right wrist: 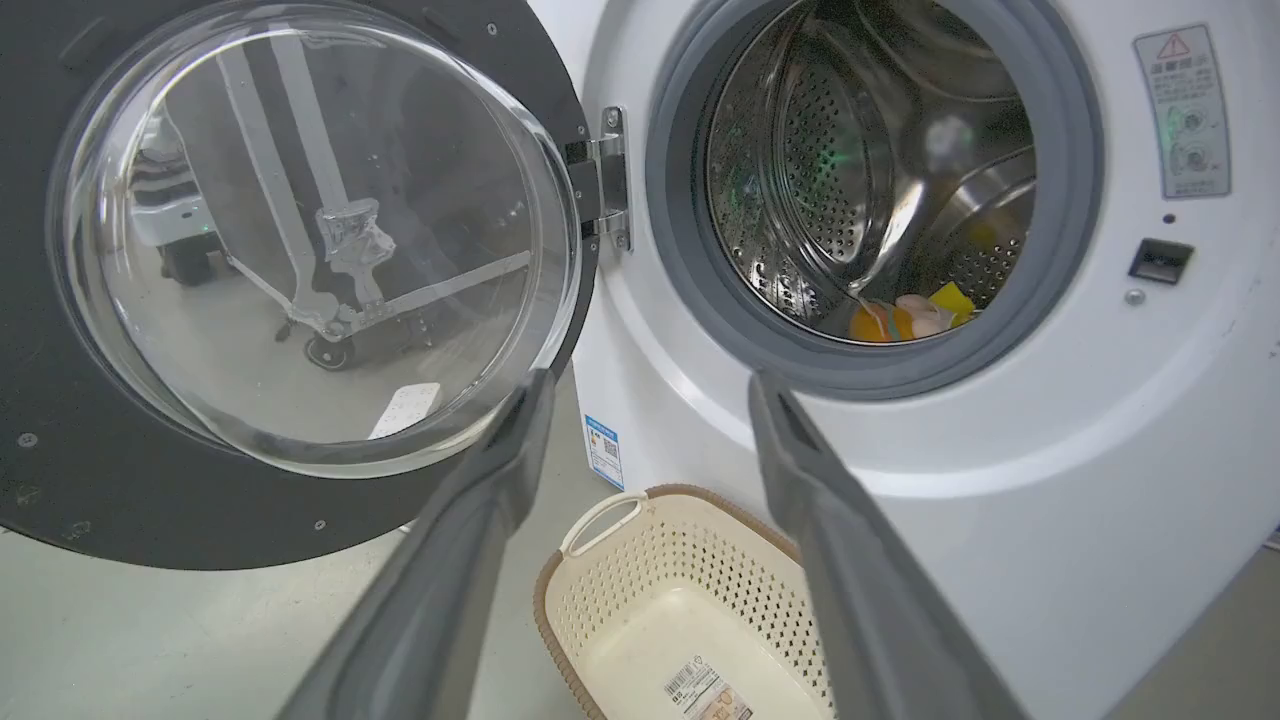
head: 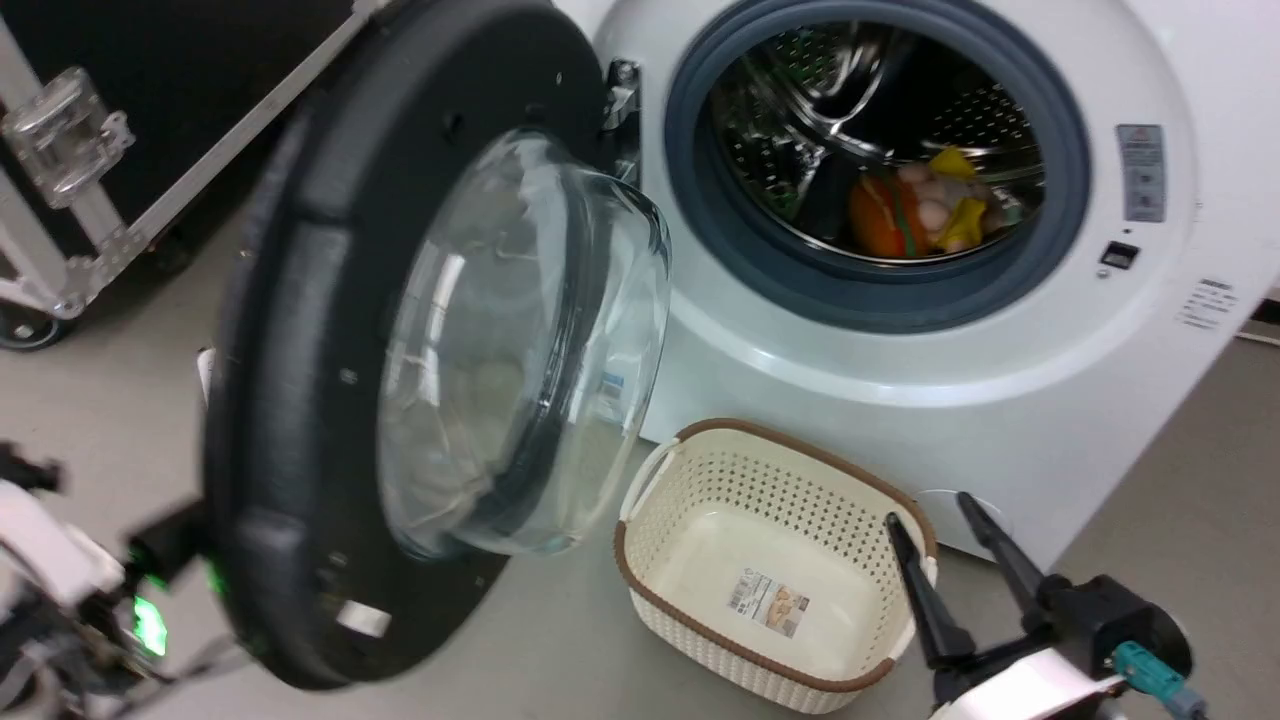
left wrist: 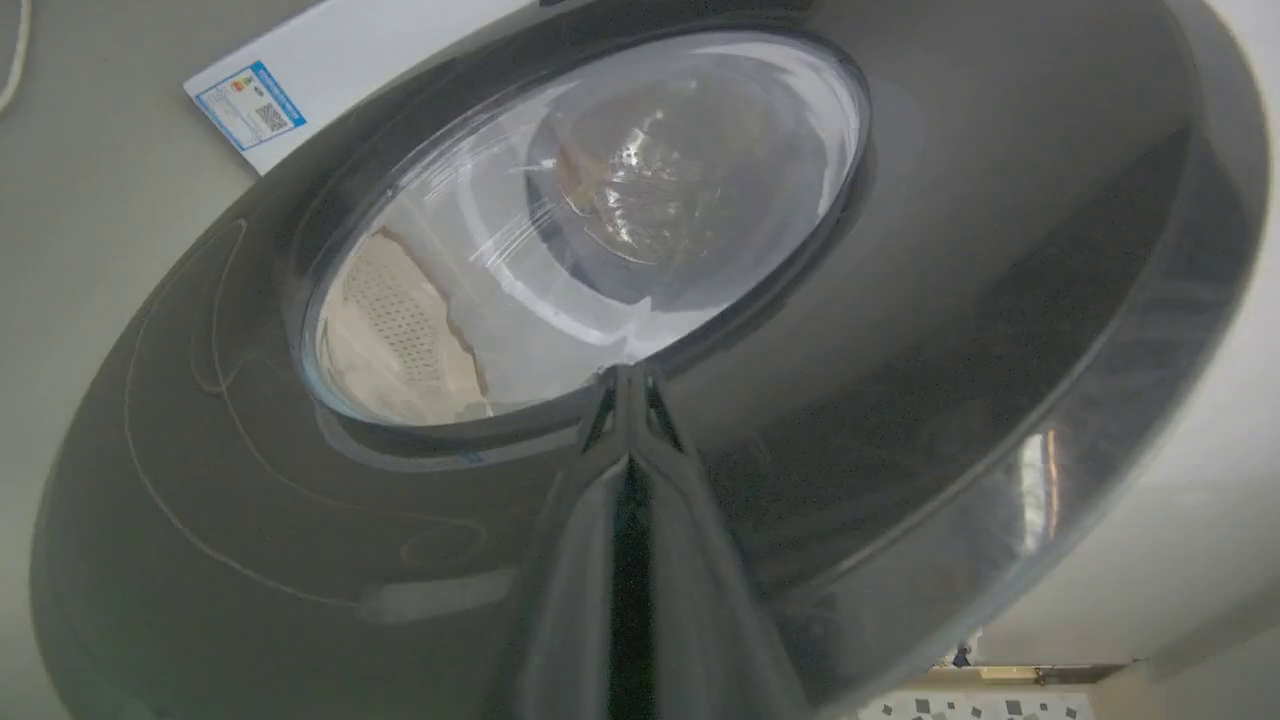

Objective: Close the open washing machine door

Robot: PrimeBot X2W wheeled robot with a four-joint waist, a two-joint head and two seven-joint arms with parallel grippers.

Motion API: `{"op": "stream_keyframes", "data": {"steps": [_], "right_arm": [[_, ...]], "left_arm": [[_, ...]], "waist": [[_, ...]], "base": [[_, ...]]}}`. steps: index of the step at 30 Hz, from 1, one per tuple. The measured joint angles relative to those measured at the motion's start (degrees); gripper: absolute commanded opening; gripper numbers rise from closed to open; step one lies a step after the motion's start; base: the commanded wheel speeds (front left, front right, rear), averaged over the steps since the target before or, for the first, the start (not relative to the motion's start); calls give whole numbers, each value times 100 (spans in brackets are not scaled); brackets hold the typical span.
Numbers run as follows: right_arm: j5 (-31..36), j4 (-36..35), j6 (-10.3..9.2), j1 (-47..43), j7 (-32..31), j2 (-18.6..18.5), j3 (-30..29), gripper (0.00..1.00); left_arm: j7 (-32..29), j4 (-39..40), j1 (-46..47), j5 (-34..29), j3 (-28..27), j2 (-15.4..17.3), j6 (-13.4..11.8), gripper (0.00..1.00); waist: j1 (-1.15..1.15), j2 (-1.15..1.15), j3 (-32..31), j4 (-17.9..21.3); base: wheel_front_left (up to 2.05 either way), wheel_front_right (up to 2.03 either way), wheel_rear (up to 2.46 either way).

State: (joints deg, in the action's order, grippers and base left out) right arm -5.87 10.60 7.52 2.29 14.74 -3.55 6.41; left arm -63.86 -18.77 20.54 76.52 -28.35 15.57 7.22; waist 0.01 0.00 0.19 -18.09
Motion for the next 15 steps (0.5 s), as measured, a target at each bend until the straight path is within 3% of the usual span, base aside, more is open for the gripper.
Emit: {"op": "stream_keyframes", "data": {"steps": [8, 15], "right_arm": [[125, 19, 0, 0, 0, 44, -734, 100], [82, 100, 0, 9, 0, 49, -1157, 100]], "left_arm": [[-352, 1195, -1092, 365, 625, -1106, -4, 0], [168, 1455, -1670, 1069, 1625, -1245, -4, 0]], "waist": [[0, 0, -100, 329], [-1, 0, -44, 811]], "base": [[0, 0, 0], [0, 0, 0]]}}
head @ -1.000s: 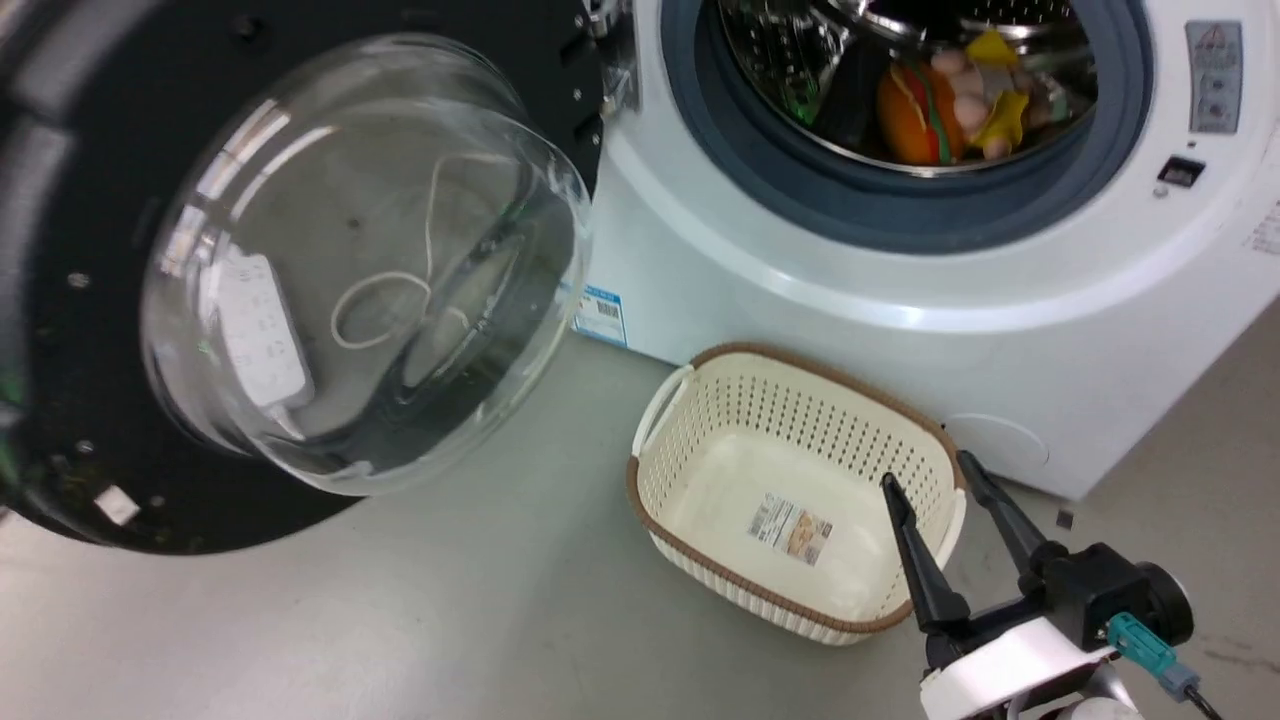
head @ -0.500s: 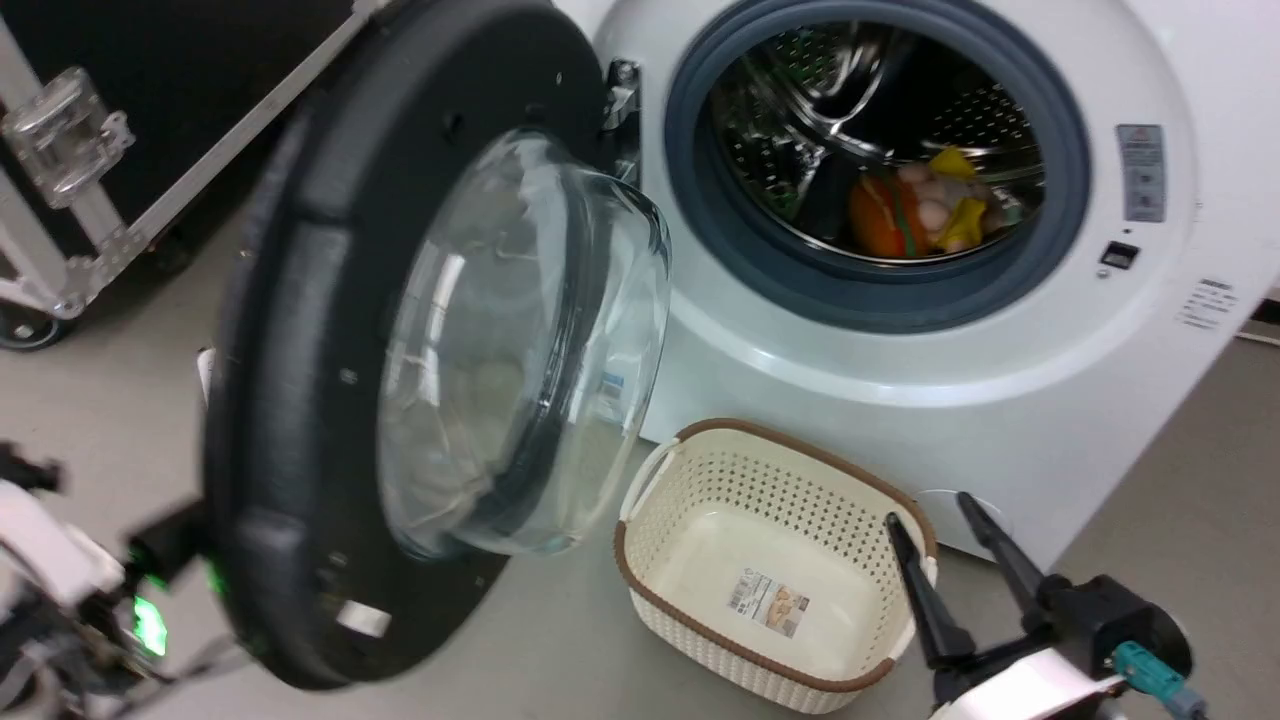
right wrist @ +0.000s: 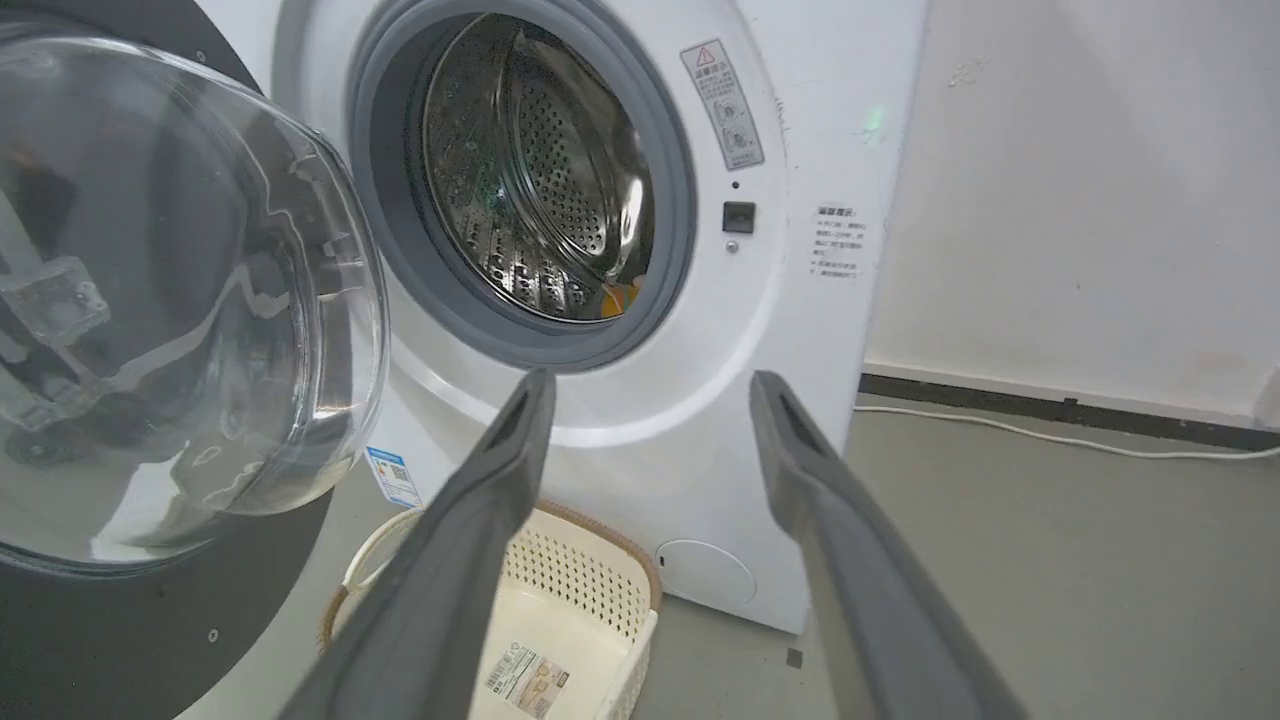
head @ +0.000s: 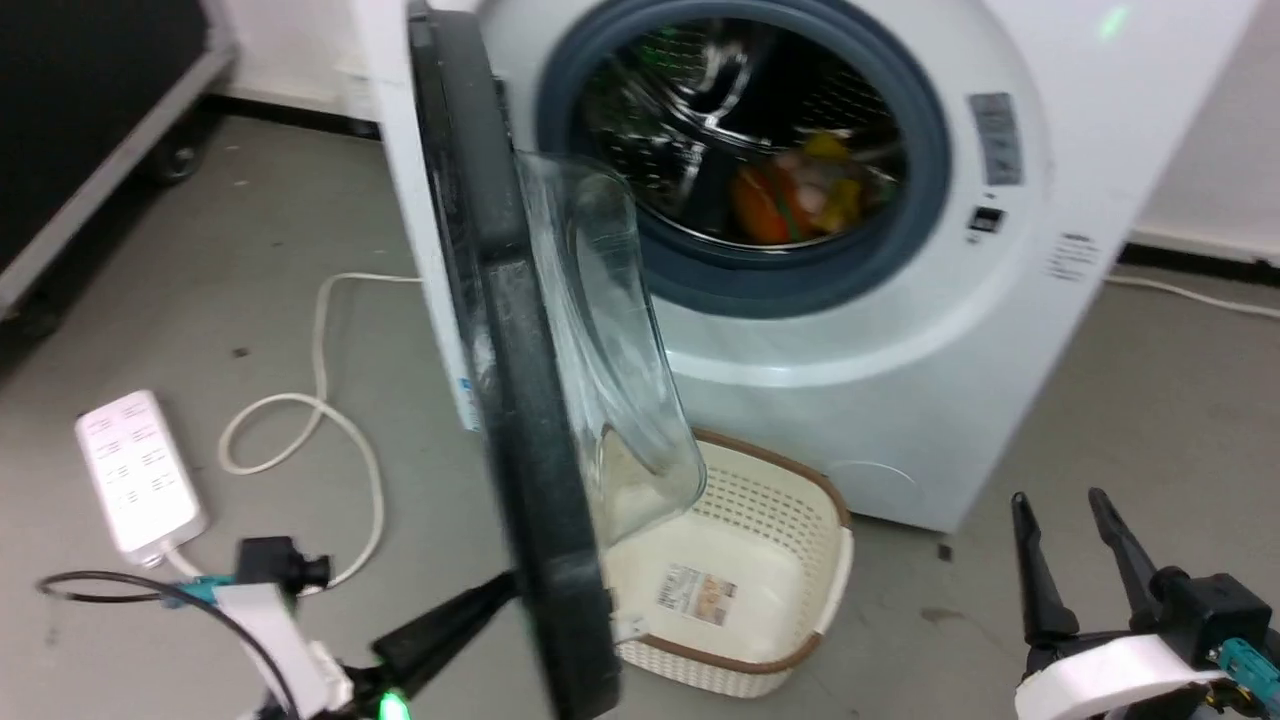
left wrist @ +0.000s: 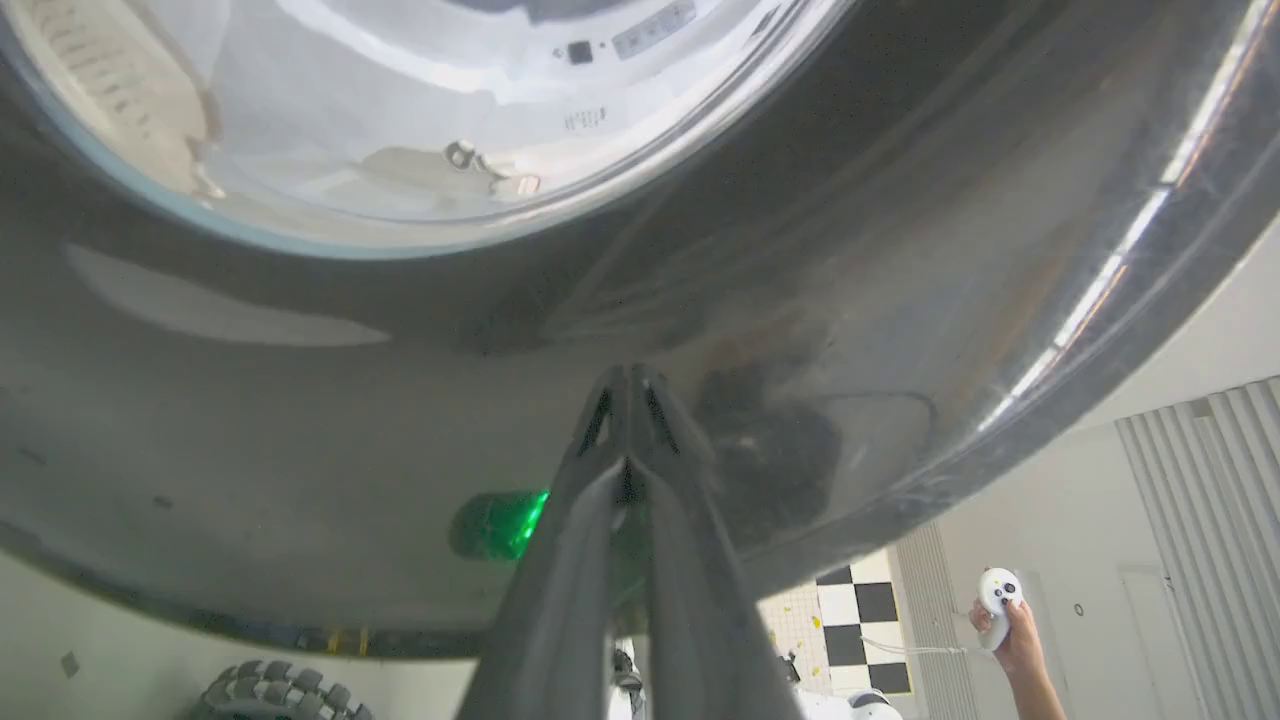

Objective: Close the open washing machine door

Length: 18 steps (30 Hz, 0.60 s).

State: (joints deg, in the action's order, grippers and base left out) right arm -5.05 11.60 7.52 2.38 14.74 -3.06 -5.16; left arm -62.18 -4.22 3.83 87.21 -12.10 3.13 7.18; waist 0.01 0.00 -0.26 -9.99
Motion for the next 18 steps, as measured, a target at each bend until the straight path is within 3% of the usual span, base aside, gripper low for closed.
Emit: {"op": "stream_keyframes", "data": {"steps": [10, 16, 17, 18], "right_arm": [[65, 0, 0, 306, 0, 12, -89, 100], [-20, 4, 0, 525, 0, 15, -2, 100], [-159, 21, 0, 602, 1, 19, 38, 100], [-210, 26, 0, 620, 0, 15, 43, 100]], "left_arm": [[1656, 45, 214, 827, 1653, -18, 3, 0], [2550, -140, 894, 814, 2108, -25, 4, 0], [3190, -488, 1363, 833, 2140, -26, 4, 0], [3403, -626, 1529, 833, 2130, -24, 4, 0]], "waist": [[-1, 0, 410, 1050], [-1, 0, 803, 1841], [-2, 0, 1006, 2272], [-2, 1, 1072, 2413]], "base": [[0, 0, 0], [0, 0, 0], [0, 0, 0], [0, 0, 0]]}}
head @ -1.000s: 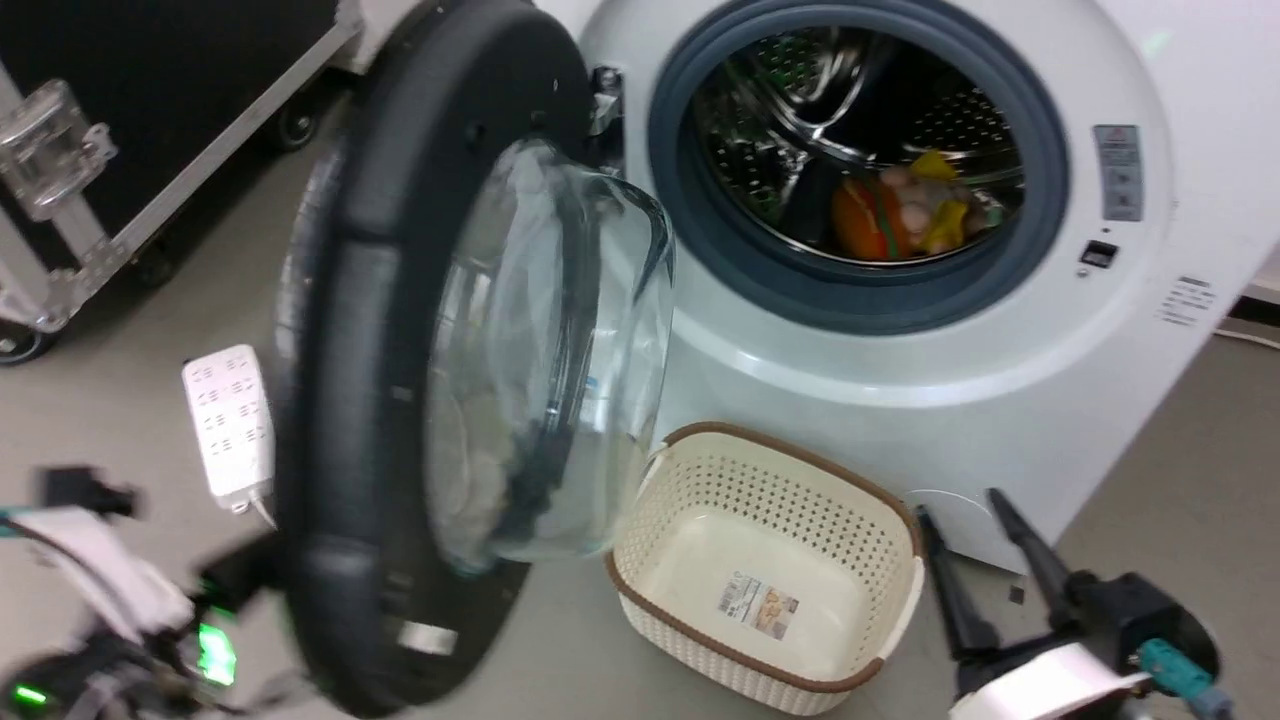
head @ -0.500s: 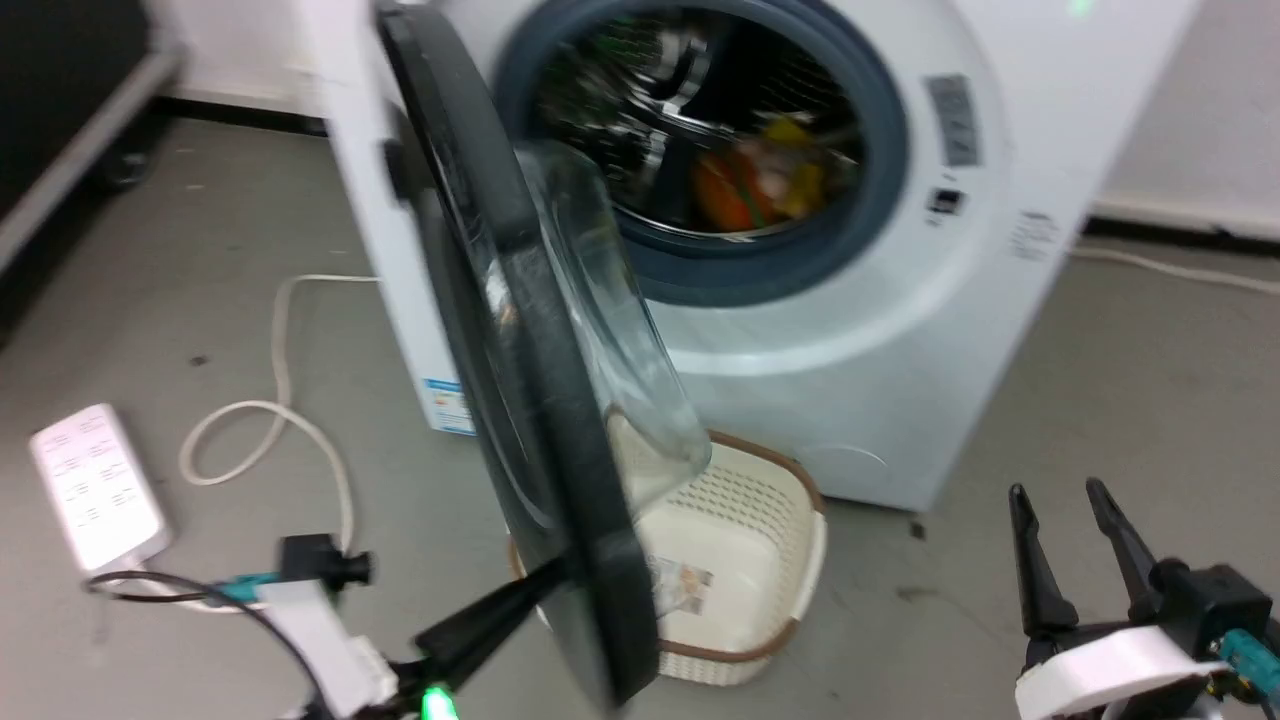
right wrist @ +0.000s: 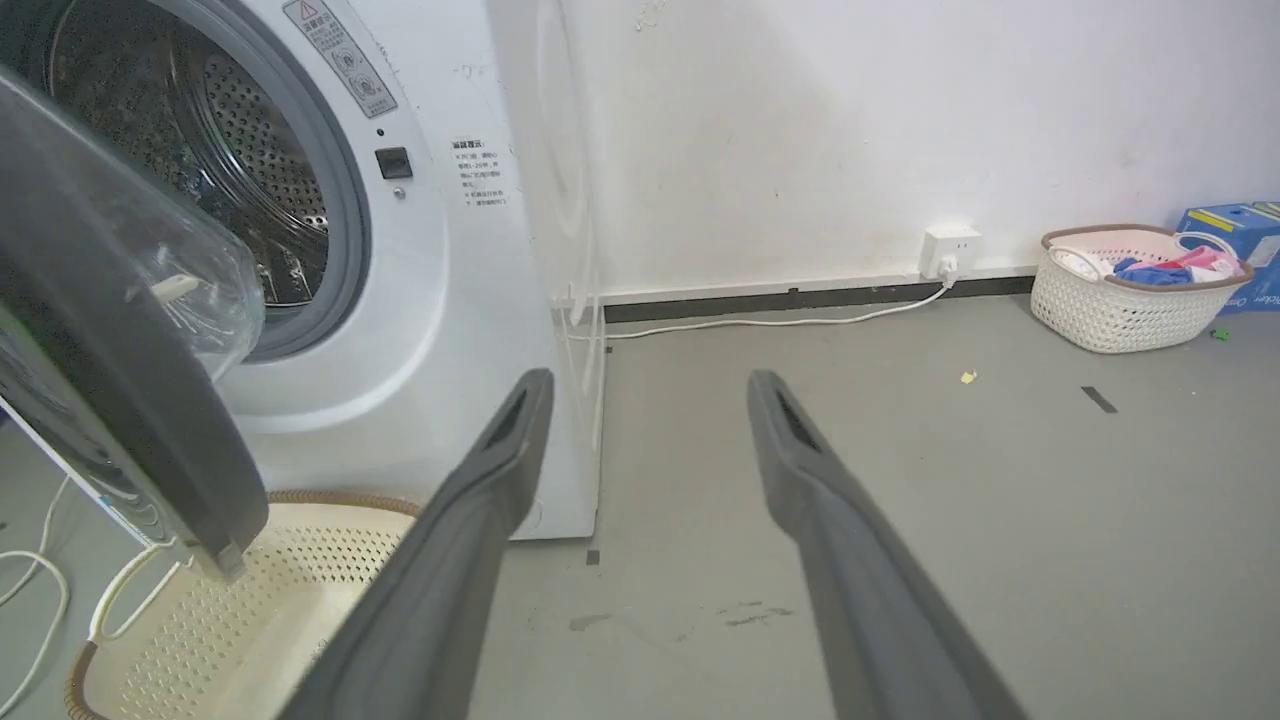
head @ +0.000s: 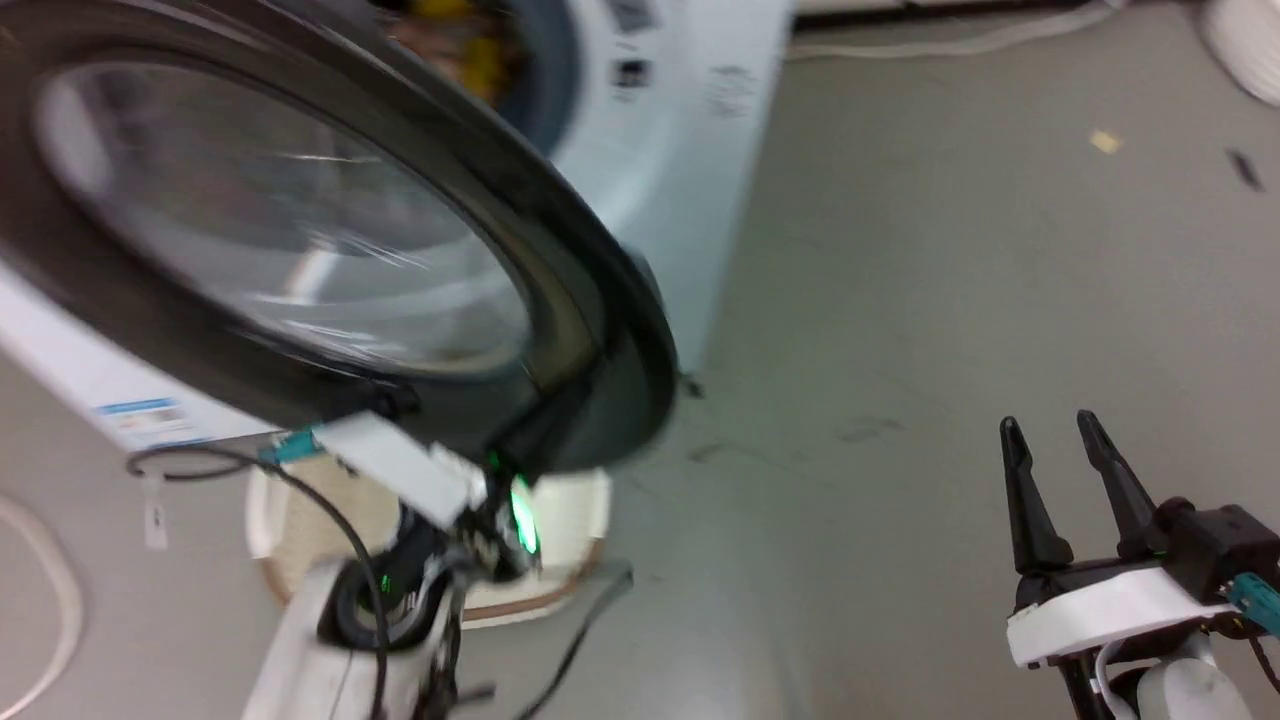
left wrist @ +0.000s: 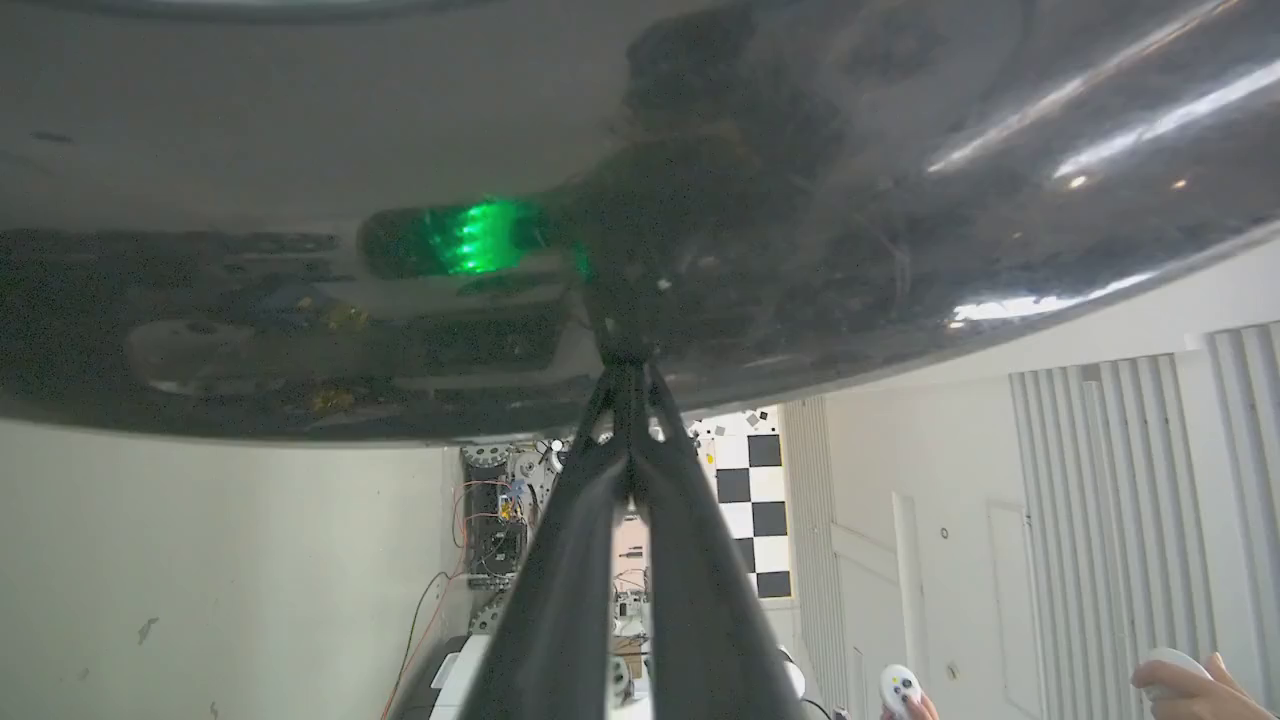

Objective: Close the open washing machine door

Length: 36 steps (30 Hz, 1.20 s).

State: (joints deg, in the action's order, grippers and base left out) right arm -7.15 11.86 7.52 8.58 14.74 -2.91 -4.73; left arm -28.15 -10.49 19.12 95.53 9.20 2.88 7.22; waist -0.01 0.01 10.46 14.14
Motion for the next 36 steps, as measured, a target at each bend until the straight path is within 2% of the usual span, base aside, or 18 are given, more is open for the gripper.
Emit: {"op": "stream_keyframes", "data": {"steps": [5, 11, 17, 19, 20, 21, 22, 27, 29, 30, 33, 36], "right_arm": [[-204, 55, 0, 19, 0, 0, 32, 100], [-347, 81, 0, 20, 0, -2, 165, 100], [-320, 0, 0, 21, 0, 1, 265, 100], [-287, -54, 1, 17, 0, 1, 264, 100], [-277, -94, 0, 16, 1, 1, 257, 100], [-260, -127, 0, 12, 0, 1, 244, 100], [-225, -155, 0, 2, 0, -1, 247, 100], [-122, -287, 0, -236, 0, 0, 264, 100], [-25, -322, 0, -353, 0, -1, 312, 100], [4, -333, 0, -403, 0, 0, 323, 100], [77, -390, 0, -538, 0, 1, 315, 100], [134, -479, 0, -617, 0, 0, 342, 100]], "left_arm": [[1099, -882, 999, 8, -68, -8, 0, 0], [2091, -1759, 1937, 47, -37, -14, 0, 0], [2373, -1527, 1708, -4, 31, -10, 0, 0], [2435, -1269, 1415, -279, 108, 27, 0, 0], [2490, -1124, 1247, -487, 199, 80, 0, 9], [2590, -965, 1069, -738, 334, 164, 0, 48], [2738, -814, 887, -1017, 482, 274, -1, 100], [4079, -336, 43, -2412, 1170, 942, 0, 100], [4264, -408, -226, -3328, 1397, 1345, 0, 100], [4279, -437, -366, -3758, 1316, 1445, 0, 100], [4284, -291, -743, -5138, 510, 1326, 0, 100], [4285, 5, -1109, -6199, -256, 862, 0, 100]], "waist": [[0, 0, 330, 642], [0, 0, 628, 1165], [1, 0, 418, 958], [2, 0, 309, 848], [2, 0, 253, 787], [2, 0, 194, 722], [2, 0, 131, 658], [2, 0, -217, 288], [2, 0, -362, 123], [2, 0, -430, 39], [2, 0, -612, -241], [2, 0, -754, -529]], "base": [[0, 0, 0], [0, 0, 0], [0, 0, 0], [0, 0, 0], [0, 0, 0], [0, 0, 0], [0, 0, 0], [0, 0, 0], [0, 0, 0], [0, 0, 0], [0, 0, 0], [0, 0, 0]]}}
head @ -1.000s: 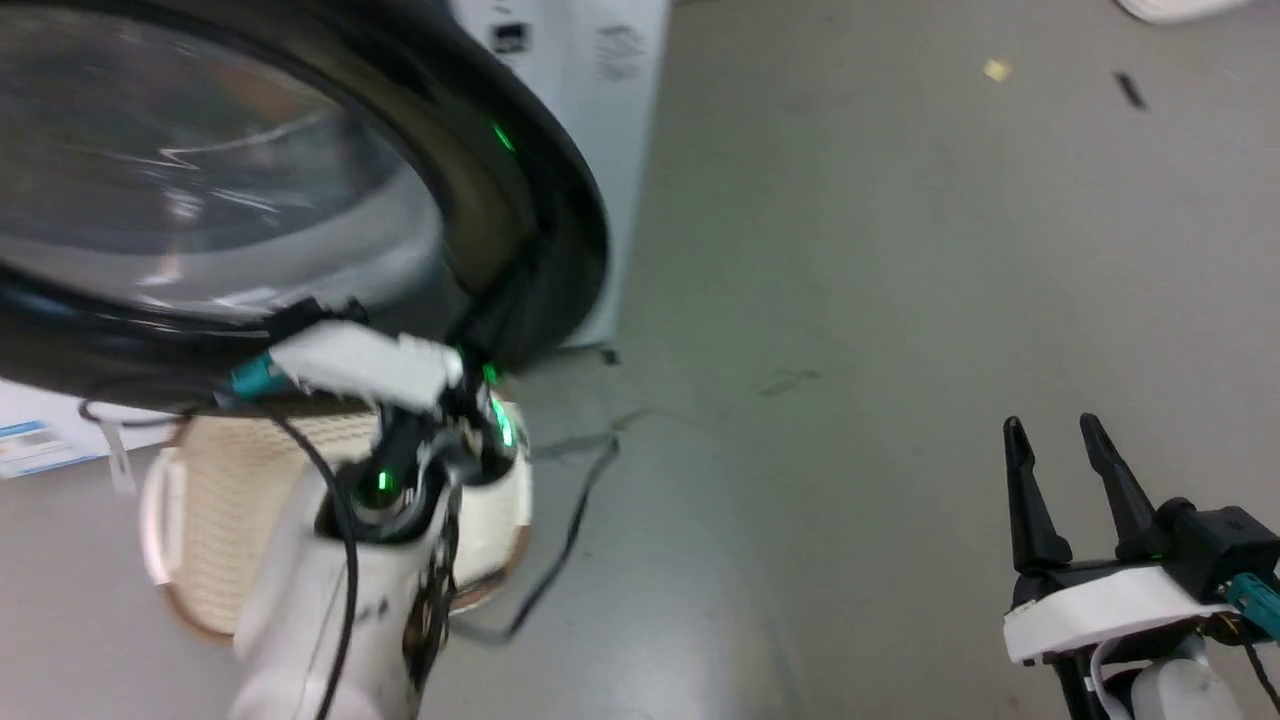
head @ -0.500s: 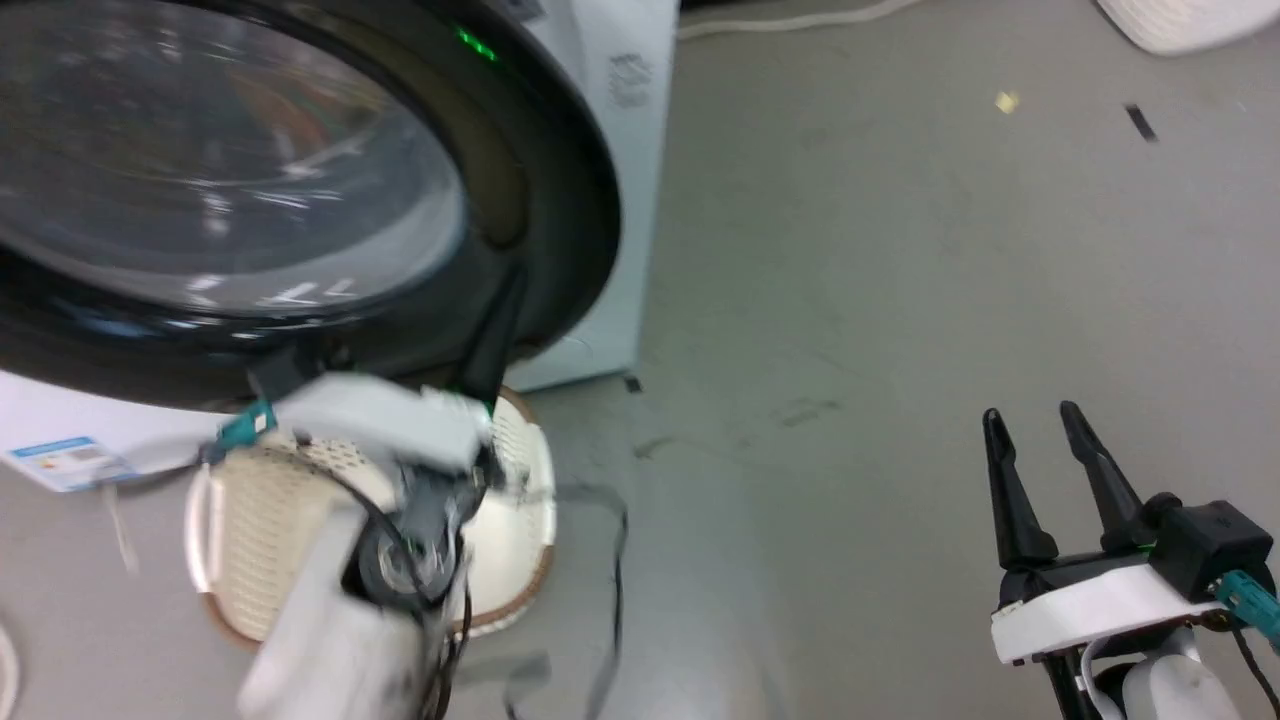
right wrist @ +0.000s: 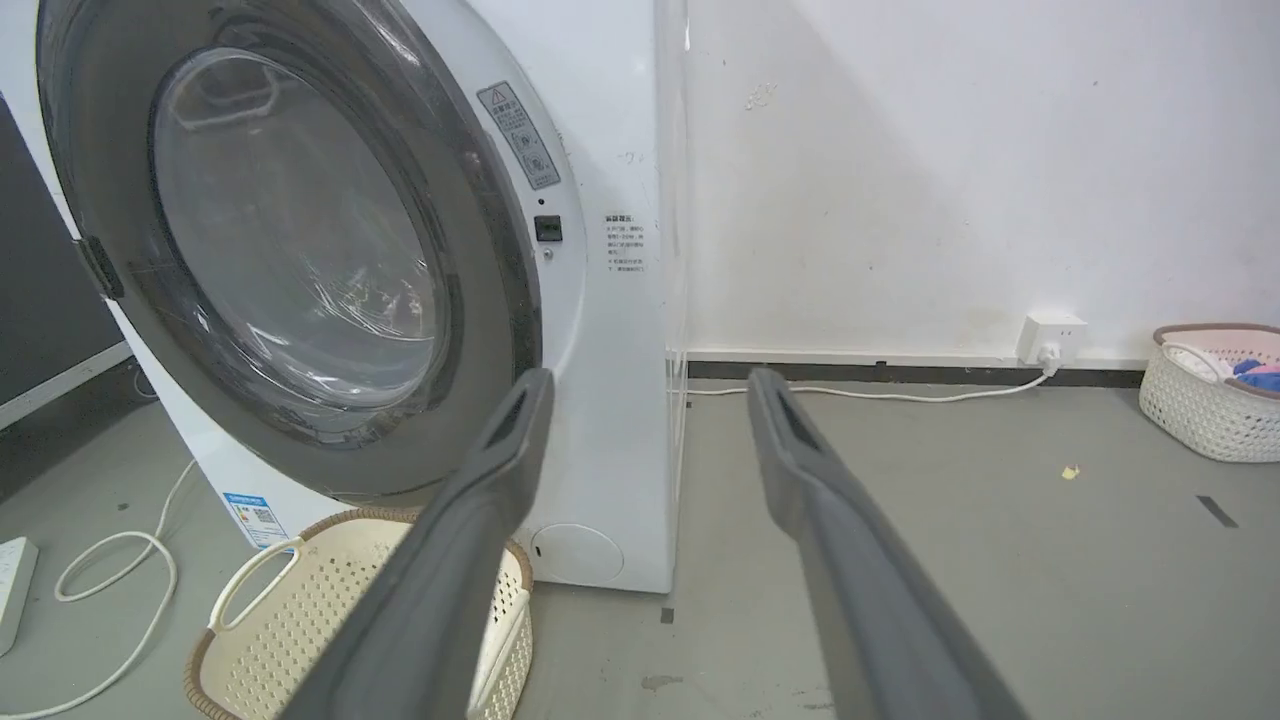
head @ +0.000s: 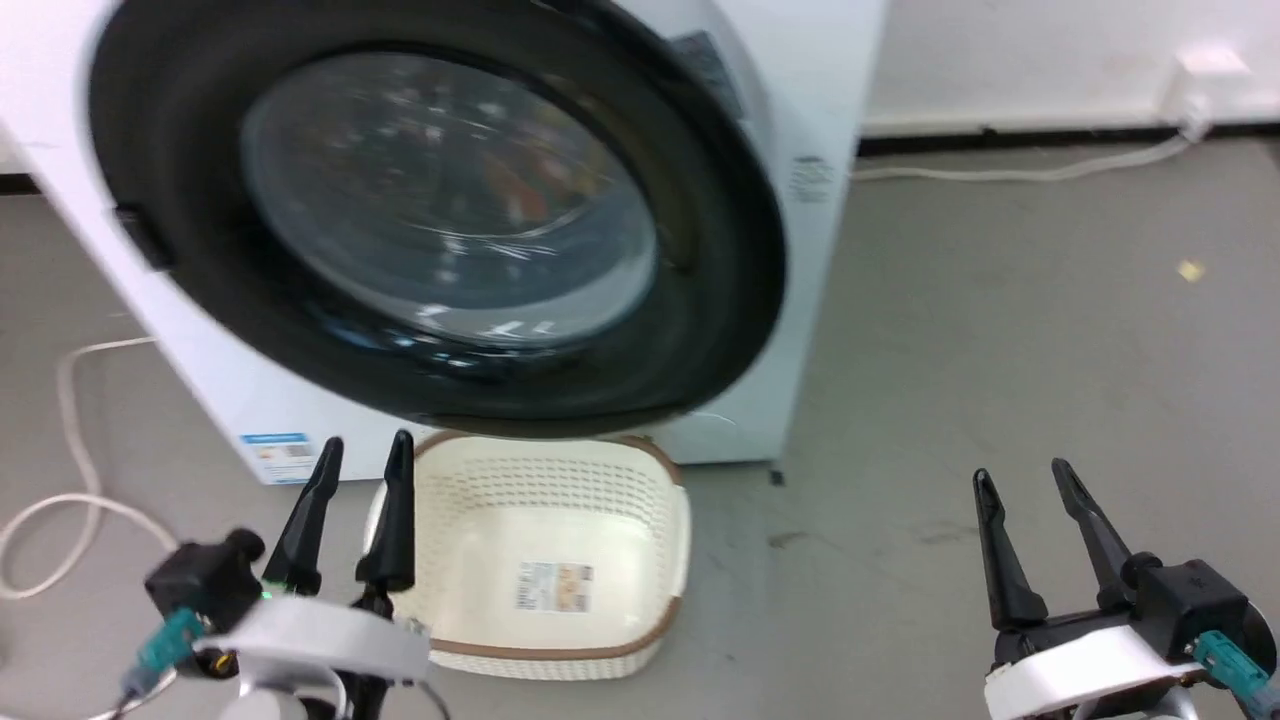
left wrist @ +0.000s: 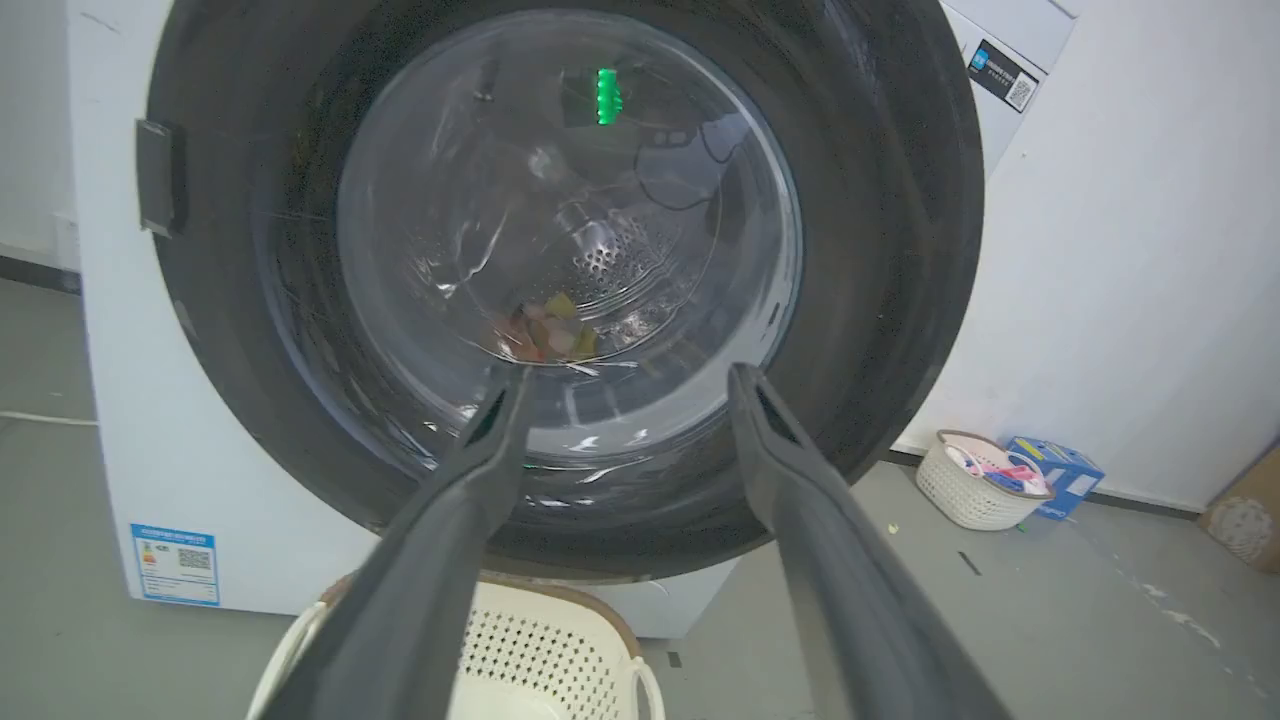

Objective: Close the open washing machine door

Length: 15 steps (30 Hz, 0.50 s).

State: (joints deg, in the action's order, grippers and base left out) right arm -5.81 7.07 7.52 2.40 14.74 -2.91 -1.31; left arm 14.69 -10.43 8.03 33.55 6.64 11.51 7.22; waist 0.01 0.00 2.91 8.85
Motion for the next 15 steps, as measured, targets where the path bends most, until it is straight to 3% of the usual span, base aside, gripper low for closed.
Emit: {"op": "stream_keyframes", "data": {"steps": [5, 10, 15], "right_arm": [[81, -90, 0, -110, 0, 0, 165, 100], [124, -108, 1, -220, 0, -11, 348, 100], [141, -101, 0, -240, 0, -15, 444, 100]], "left_arm": [[0, 612, -422, -1690, -499, -432, -5, 100], [0, 850, -678, -2631, -595, -609, -24, 100], [0, 722, -845, -3165, -460, -649, -73, 100]], "waist": [[0, 0, -179, -420], [0, 0, -298, -750], [0, 0, -360, -939]], "base": [[0, 0, 0], [0, 0, 0], [0, 0, 0]]}}
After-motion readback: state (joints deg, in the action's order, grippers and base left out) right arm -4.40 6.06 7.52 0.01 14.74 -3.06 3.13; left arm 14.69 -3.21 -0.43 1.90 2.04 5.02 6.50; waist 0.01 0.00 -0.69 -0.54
